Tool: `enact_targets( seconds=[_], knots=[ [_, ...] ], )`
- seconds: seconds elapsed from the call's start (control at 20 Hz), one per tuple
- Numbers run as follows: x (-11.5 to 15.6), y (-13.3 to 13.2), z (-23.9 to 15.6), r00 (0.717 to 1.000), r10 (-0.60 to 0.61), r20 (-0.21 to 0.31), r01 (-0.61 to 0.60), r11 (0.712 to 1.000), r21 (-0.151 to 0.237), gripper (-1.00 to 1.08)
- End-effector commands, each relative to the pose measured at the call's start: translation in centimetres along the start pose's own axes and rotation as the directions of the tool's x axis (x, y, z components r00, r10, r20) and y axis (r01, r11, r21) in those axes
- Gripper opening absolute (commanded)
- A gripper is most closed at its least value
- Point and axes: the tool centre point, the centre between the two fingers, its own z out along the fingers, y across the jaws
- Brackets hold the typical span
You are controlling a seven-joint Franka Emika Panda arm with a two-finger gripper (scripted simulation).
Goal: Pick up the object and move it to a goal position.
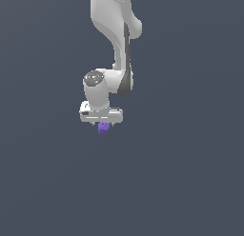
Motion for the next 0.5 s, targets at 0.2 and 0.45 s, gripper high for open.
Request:
enact_targets(
  seconds=[0.2,0.45],
  knots=[
    [-0.1,0.1,2.4,1.0,0.0,0.0,0.0,1.0,0.0,1.0],
    [0.0,0.1,2.7,1.0,0.0,0.0,0.0,1.0,0.0,-1.0]
  ],
)
